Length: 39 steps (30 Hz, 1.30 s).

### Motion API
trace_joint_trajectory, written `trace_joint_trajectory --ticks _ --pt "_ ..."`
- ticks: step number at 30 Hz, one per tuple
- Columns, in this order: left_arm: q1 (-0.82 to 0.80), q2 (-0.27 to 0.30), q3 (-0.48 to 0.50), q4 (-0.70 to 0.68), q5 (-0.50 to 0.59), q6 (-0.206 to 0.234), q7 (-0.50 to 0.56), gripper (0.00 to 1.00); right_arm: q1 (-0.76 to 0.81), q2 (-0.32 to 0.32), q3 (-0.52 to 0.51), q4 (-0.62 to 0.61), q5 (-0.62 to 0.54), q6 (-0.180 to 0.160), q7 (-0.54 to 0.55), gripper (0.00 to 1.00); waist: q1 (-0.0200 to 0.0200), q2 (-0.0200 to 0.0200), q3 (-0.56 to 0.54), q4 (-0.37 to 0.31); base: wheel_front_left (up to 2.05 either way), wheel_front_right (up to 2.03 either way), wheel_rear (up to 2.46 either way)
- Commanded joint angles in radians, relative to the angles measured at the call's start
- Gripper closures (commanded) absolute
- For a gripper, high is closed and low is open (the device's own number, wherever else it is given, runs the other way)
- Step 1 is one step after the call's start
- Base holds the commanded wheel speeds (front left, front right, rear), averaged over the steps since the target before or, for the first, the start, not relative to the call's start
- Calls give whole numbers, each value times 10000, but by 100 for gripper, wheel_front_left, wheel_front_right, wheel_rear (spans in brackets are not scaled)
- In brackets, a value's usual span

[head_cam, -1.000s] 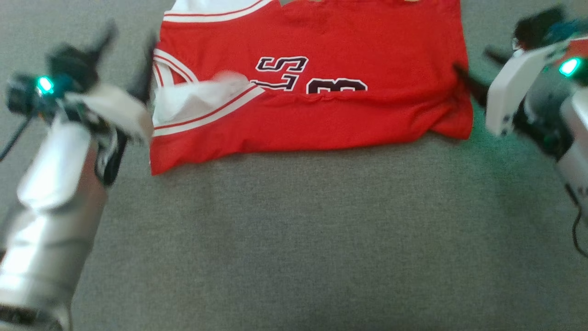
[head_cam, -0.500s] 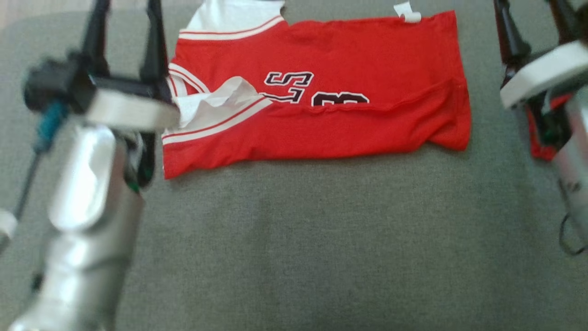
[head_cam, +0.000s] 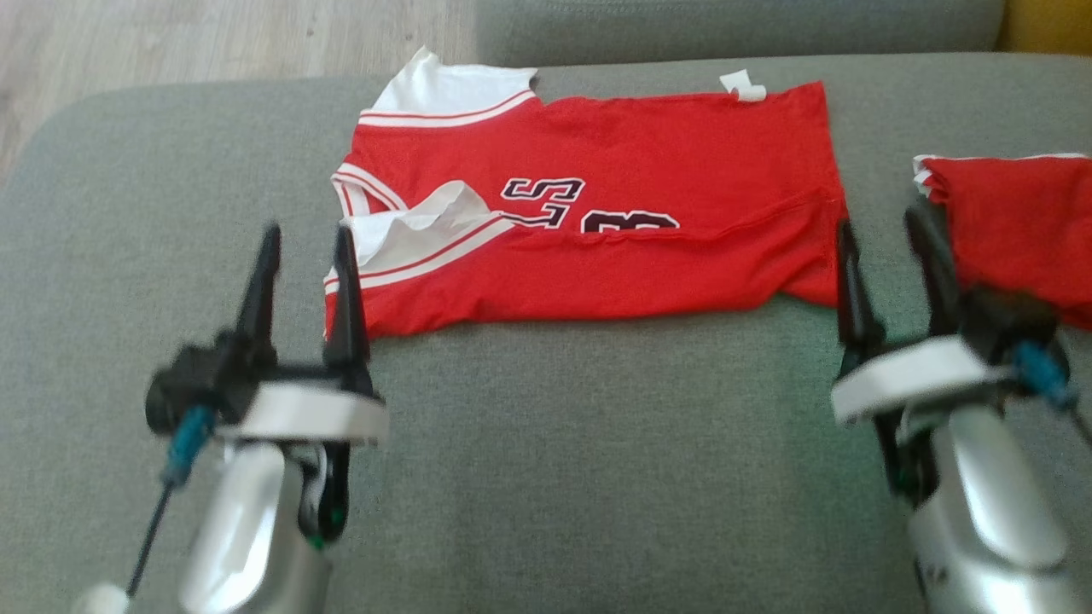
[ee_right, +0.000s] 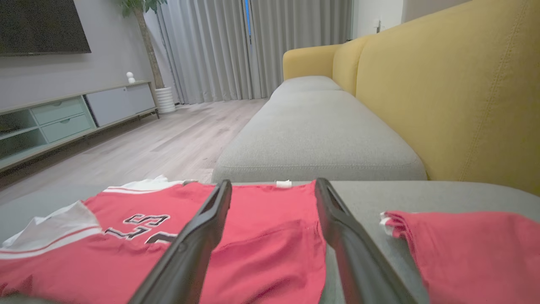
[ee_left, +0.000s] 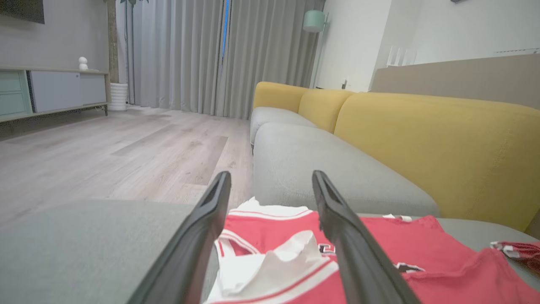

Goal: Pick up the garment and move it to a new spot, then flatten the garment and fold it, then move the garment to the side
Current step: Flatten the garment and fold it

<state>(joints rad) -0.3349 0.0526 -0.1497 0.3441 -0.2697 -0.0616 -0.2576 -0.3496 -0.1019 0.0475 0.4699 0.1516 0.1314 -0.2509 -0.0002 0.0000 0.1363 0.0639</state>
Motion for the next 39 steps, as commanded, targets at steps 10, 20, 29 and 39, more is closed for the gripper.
trace_joint_trajectory --ticks 10,20,29,39 --pt "604 -11 621 81 288 113 -41 0 1109 479 -81 -1016 -503 -7 -107 0 2 0 -231 -169 0 0 0" --pt "-165 -7 593 1829 579 333 -41 0 759 513 197 -1256 -506 -7 -108 0 2 0 257 -440 0 0 0" --pt "-1797 569 883 4855 666 915 279 0 356 515 471 -1496 -313 -7 -108 0 2 0 1015 -915 0 0 0" --pt "-2805 761 660 7200 509 405 1303 100 260 516 494 -1518 -208 -7 -108 0 2 0 1241 -1159 0 0 0"
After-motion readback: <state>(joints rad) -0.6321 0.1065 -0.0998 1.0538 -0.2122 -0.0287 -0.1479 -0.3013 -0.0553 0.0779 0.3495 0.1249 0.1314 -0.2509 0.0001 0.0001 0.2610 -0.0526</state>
